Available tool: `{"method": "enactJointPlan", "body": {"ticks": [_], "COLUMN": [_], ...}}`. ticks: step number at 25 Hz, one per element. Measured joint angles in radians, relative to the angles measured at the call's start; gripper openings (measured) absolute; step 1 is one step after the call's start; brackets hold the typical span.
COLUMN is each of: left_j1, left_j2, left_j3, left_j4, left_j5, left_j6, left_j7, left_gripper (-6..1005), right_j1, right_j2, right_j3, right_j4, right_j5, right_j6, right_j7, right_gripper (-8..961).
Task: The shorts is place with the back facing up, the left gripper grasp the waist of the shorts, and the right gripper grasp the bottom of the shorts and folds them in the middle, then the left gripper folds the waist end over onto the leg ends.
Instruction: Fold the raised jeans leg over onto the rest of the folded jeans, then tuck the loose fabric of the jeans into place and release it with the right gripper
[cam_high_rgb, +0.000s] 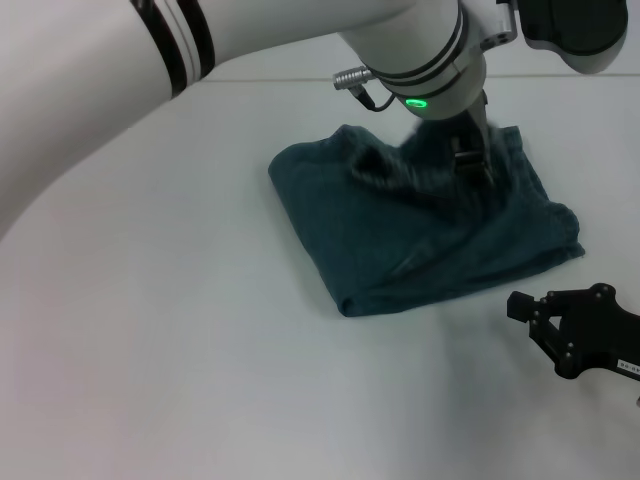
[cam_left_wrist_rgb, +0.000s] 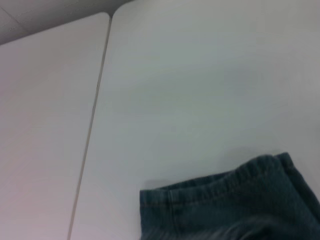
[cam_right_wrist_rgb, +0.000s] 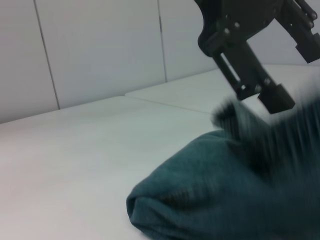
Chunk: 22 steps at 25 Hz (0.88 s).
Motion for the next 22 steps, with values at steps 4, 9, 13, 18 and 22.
{"method": "enactJointPlan", "body": {"ticks": [4,9,13,18,22], "left_j1": [-0.001,0.077,0.234,0.506,0.664], "left_j2": [-0.001,-0.001,0.001,-0.002,-0.002], "left_j3": [-0.003,-0.041,-0.089,-0.174,-0.317], "left_j4": [0.002,0.094,0.267,0.443,0.412], "left_j5": [0.056,0.081,0.041,-0.196,-0.501], "left_j6": [0.024,0.008,-0.031,-0.087,-0.07], "left_j7": [-0.019,-0.031,-0.009,0.147,0.389], "left_gripper": [760,893,938,938,938], "right_j1": [0.008,0.003,-0.027,-0.063,-0.073], "right_j2": [-0.001,-0.003,-0.003,0.022,0.035], "right_j3": [0.0,0.003,0.004,0.02,0.022], "right_j4": [-0.01,-0.041,-0.154,-0.402,-0.597], "right_j5": [0.0,0.0,-0.009,-0.081,-0.126], "right_j6": [-0.003,-0.035,-0.092,-0.179,-0.21], "right_j7": [0.004,0.022,0.101,0.289,0.455], "right_gripper": [4,4,5,5,5]}}
